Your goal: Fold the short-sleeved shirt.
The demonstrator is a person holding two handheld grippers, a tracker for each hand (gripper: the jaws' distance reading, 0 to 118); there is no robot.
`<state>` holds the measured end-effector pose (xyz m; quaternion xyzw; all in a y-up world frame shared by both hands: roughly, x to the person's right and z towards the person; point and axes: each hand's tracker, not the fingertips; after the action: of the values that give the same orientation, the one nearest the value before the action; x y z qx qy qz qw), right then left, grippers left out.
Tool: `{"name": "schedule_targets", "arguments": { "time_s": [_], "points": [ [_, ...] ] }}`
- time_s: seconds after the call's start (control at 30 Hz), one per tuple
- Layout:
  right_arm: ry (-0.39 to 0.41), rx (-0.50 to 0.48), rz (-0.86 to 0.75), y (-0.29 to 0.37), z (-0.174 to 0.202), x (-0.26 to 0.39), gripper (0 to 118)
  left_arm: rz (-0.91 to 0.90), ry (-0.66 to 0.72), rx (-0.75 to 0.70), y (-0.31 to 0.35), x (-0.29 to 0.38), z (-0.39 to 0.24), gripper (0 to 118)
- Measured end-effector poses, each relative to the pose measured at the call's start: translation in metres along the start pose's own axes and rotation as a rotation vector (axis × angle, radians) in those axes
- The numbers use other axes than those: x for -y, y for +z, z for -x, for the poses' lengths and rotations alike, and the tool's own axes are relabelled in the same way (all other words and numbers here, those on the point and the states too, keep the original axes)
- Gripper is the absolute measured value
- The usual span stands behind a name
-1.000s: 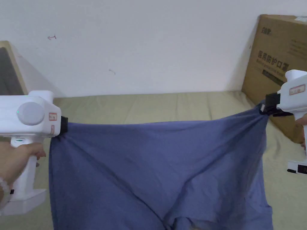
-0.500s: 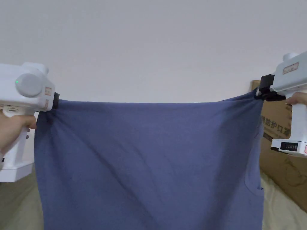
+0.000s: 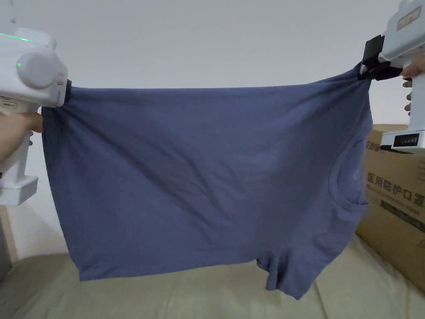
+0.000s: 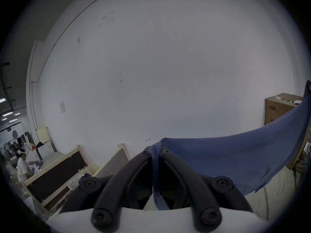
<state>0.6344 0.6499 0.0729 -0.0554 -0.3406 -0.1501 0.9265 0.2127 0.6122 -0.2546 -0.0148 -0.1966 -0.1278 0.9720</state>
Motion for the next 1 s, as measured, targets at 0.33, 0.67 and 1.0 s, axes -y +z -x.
{"name": "schedule_targets", "arguments": {
  "time_s": [0.33,0.67,1.0],
  "points": [
    [0.062,0.061,0.297,-0.108,-0.021,0.14,5,0.276,-0.099,0.031,-0.083,0.175,-0.063,5],
    [0.034,0.141,0.659,-0.181,-0.057,0.35,5,0.646,-0.136,0.104,-0.133,0.383,-0.123,5],
    [-0.009,0.151,0.77,-0.138,-0.084,0.427,5,0.764,-0.142,0.139,-0.09,0.444,-0.117,5]
  ]
}}
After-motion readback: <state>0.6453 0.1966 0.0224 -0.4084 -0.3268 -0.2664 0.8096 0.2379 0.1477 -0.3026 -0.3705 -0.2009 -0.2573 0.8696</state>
